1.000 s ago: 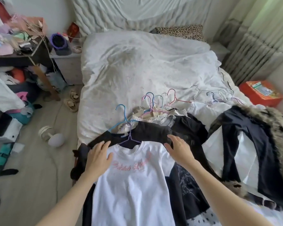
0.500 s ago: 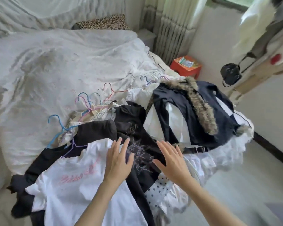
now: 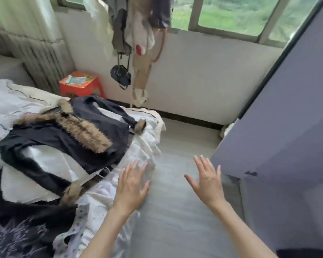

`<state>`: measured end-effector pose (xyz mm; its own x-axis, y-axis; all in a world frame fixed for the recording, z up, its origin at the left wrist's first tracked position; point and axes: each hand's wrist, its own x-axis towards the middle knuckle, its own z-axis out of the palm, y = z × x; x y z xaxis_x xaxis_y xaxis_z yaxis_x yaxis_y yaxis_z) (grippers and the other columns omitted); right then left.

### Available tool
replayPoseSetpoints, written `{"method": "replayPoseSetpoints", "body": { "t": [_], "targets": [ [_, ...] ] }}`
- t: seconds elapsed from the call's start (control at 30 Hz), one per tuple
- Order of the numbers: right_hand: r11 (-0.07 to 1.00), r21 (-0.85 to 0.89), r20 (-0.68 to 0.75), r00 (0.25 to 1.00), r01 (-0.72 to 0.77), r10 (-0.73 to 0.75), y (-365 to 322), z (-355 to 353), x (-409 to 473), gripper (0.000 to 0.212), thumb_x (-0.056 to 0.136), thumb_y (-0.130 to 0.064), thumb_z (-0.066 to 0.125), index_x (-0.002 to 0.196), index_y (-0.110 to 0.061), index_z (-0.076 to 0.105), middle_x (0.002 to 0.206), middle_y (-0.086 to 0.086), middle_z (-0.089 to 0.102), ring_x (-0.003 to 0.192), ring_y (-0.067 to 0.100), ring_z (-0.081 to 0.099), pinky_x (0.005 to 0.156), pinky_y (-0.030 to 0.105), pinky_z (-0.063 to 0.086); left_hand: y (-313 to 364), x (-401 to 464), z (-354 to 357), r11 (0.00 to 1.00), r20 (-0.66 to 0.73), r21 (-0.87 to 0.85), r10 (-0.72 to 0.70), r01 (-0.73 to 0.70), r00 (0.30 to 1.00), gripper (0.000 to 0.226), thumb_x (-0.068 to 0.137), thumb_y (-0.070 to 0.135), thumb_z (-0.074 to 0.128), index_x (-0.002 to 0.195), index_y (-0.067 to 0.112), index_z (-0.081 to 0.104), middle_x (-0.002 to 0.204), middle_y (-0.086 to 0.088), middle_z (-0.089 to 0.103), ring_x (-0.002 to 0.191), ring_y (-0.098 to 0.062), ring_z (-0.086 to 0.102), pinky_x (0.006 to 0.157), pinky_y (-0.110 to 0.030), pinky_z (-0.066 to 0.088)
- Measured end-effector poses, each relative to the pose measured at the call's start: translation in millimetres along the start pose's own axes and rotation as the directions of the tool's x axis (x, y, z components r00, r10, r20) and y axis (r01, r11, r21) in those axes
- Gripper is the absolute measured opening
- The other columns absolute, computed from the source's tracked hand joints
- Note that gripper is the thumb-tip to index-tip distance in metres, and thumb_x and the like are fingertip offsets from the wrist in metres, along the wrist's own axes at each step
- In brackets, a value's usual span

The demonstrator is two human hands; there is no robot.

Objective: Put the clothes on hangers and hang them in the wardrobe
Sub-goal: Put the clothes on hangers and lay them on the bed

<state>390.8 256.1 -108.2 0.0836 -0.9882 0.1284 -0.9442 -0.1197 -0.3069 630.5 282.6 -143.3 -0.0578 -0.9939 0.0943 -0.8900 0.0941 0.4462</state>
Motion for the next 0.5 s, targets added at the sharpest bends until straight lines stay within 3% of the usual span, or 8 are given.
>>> {"method": "replayPoseSetpoints", "body": {
  "t": [0.1,0.17,0.27,0.4,0.5],
  "targets": [
    [0.988,0.022,-0.143,0.978,-0.153,0.154,55,-32,3,0.067,0.083,-0.047,0.060,0.139,-0.013,0.042,0.144,0.012,0.041,0.135,0.030,0.035,0.110,0.057,0.013,67,67,9,0.982,-0.017,-0.042,0.182,-0.182,0.983,0.056,0.083,0.045,0.038,0.132,0.018,0.048,0.136,-0.016,0.048,0.127,-0.039,0.041,0.098,-0.055,0.037],
    [0.968,0.021,-0.230,0.941,-0.249,0.247,89,-50,0,0.071,0.080,-0.056,0.047,0.138,-0.014,0.044,0.143,0.011,0.042,0.134,0.029,0.037,0.109,0.056,0.016,113,107,13,0.953,-0.034,-0.056,0.298,-0.299,0.954,0.056,0.084,0.045,0.038,0.132,0.018,0.047,0.137,-0.016,0.047,0.128,-0.039,0.040,0.098,-0.054,0.037],
    [0.916,0.025,-0.293,0.873,-0.400,0.389,132,-71,-9,0.078,0.078,-0.063,0.033,0.141,-0.018,0.037,0.148,0.007,0.035,0.139,0.025,0.028,0.113,0.050,0.008,173,148,32,0.890,-0.011,-0.085,0.448,-0.448,0.894,0.056,0.085,0.044,0.036,0.133,0.016,0.048,0.138,-0.015,0.046,0.130,-0.038,0.038,0.099,-0.055,0.035],
    [0.832,0.028,-0.345,0.776,-0.554,0.528,179,-87,-16,0.084,0.076,-0.067,0.021,0.145,-0.020,0.029,0.152,0.005,0.027,0.142,0.022,0.020,0.114,0.047,0.003,229,183,80,0.792,0.113,-0.134,0.609,-0.595,0.785,0.058,0.085,0.048,0.035,0.133,0.017,0.049,0.137,-0.016,0.047,0.129,-0.039,0.039,0.098,-0.055,0.037],
    [0.731,0.030,-0.395,0.664,-0.681,0.635,207,-96,-17,0.083,0.077,-0.067,0.022,0.145,-0.020,0.029,0.151,0.005,0.028,0.141,0.023,0.021,0.114,0.048,0.005,269,211,113,0.686,0.187,-0.148,0.727,-0.712,0.661,0.056,0.085,0.047,0.037,0.132,0.018,0.049,0.136,-0.016,0.049,0.126,-0.041,0.043,0.095,-0.054,0.039]
  ]
}}
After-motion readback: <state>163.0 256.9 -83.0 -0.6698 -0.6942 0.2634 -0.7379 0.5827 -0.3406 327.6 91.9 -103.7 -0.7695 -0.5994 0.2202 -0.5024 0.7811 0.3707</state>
